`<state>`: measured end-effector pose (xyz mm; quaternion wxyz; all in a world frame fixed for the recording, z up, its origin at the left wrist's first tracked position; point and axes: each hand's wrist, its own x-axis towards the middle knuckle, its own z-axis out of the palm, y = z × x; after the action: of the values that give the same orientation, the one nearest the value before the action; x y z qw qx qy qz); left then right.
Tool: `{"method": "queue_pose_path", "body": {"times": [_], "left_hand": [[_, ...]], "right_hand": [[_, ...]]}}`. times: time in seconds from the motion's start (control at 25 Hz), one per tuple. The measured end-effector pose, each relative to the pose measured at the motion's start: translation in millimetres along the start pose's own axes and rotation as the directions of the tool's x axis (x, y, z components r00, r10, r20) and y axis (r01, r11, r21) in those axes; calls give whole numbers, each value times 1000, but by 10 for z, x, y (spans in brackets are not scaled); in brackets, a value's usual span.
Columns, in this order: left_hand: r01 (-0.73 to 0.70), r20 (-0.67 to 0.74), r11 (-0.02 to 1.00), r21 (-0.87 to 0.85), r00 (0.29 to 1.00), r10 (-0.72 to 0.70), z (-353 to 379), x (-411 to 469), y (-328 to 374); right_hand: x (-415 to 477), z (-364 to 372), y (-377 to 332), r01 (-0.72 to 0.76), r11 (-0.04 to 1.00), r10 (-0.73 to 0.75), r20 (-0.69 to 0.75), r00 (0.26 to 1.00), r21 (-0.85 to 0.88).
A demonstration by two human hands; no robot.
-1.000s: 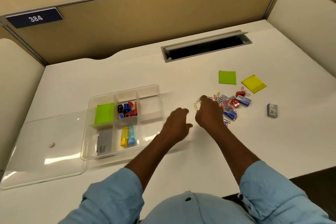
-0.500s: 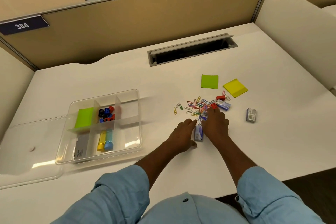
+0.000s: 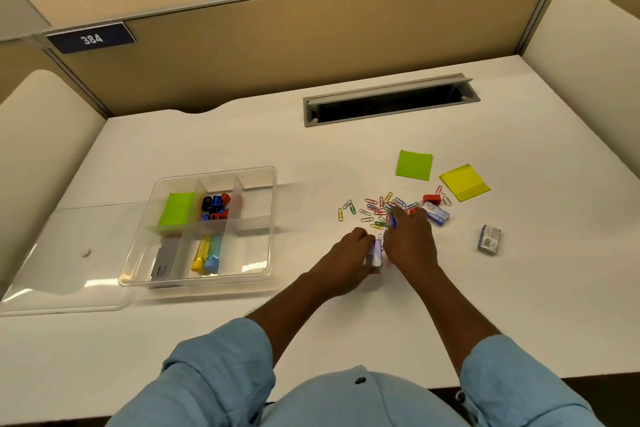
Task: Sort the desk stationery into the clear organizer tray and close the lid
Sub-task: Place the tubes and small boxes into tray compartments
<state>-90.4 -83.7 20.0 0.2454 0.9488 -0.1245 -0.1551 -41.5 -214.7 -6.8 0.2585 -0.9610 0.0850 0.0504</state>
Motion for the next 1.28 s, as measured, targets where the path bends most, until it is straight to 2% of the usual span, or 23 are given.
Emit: {"method": "queue_pose_path", "body": {"times": [0.32, 0.52, 0.76, 0.88, 1.0, 1.16, 1.28], "left_hand": [[44, -275, 995, -93, 959, -68, -494, -300, -196], [175, -325, 976, -131, 922, -209, -733, -511, -508], [273, -385, 940, -207, 860, -335, -1063, -874, -1032], [330, -320, 935, -132, 878, -355, -1159, -1002, -1246], [418, -218, 905, 73, 893, -395, -1222, -1047, -1445], [333, -153, 881, 336, 942, -297, -1177, -991, -1642], [271, -116, 860, 433, 962, -245, -1048, -968, -1759]], "right_hand": [[-116, -115, -541, 166, 984, -167, 19, 986, 71], [-290, -67, -917, 289, 945, -310, 136, 941, 151], [-554, 184, -1567, 456, 869, -487, 168, 857, 191], [-678, 387, -1841, 492, 861, -508, 248, 825, 127], [-749, 563, -2053, 518, 855, -500, 291, 815, 20], [-812, 721, -2181, 532, 830, -456, 345, 820, -167], [-870, 802, -2206, 542, 772, -426, 363, 829, -332]]}}
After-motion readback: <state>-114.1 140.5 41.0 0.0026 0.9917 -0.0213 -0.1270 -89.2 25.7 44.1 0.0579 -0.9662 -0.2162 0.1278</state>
